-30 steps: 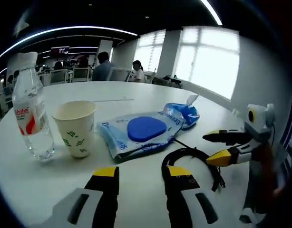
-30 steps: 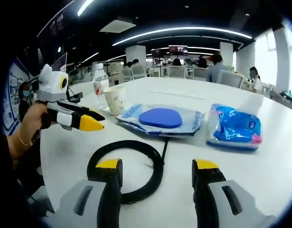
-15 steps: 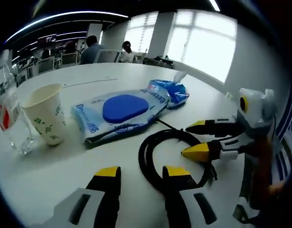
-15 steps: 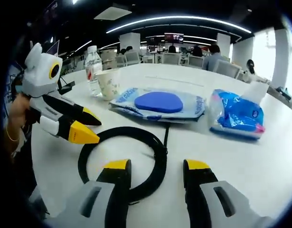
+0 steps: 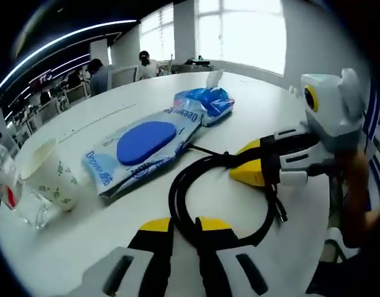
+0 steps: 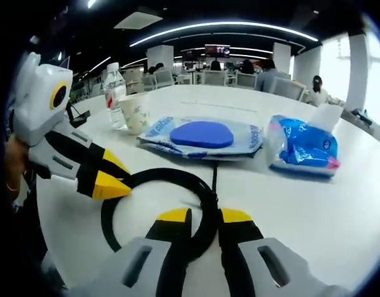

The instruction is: Arrange the tabletop items into an orderly group along one side of the table until the central work area is clear of visible clutter.

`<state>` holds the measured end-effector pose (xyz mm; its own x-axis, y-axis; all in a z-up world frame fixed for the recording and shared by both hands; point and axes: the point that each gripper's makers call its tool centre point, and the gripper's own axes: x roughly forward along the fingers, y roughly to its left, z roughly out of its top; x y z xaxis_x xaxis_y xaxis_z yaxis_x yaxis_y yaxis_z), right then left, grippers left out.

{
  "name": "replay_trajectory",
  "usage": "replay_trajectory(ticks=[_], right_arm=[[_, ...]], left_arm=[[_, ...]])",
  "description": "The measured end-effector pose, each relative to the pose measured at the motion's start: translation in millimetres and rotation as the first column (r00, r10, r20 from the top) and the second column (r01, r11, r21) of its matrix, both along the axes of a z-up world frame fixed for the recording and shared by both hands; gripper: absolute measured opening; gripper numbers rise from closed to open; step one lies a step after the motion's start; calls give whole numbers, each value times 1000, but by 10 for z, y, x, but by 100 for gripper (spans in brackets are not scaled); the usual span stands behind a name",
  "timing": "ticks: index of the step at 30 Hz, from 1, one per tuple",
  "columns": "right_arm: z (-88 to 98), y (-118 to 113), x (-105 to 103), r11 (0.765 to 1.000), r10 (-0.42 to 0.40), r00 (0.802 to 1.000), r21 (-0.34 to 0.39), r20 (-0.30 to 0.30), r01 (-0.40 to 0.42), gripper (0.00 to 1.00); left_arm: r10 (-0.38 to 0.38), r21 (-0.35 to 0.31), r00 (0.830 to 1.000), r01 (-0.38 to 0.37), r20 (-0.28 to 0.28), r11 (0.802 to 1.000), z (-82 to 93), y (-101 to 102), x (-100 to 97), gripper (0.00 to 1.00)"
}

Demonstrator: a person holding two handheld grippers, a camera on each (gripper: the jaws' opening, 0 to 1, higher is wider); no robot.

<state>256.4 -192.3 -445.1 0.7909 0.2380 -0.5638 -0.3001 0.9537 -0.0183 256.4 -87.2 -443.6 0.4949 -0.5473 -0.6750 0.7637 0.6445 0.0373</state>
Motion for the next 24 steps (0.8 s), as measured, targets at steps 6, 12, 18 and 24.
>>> replay_trajectory(ticks=[6,12,18,24], right_arm=[[1,26,-24,997,-70,998,43,3,70,10],[3,-8,-121,990,-126,992,60,-13,126,9],[60,-69,-258,984,-163,987,67,-8,163,8],[149,-123,-386,980,-185,983,70,4,184,8]], left_arm=[[33,-45,999,-35,-28,998,12,1,18,10],[58,-118,993,-70,-105,991,27,-21,-39,7],[38,-133,995,-49,-90,990,71,-93,-84,3],[16,-140,995,-30,-101,990,63,-163,-147,3]])
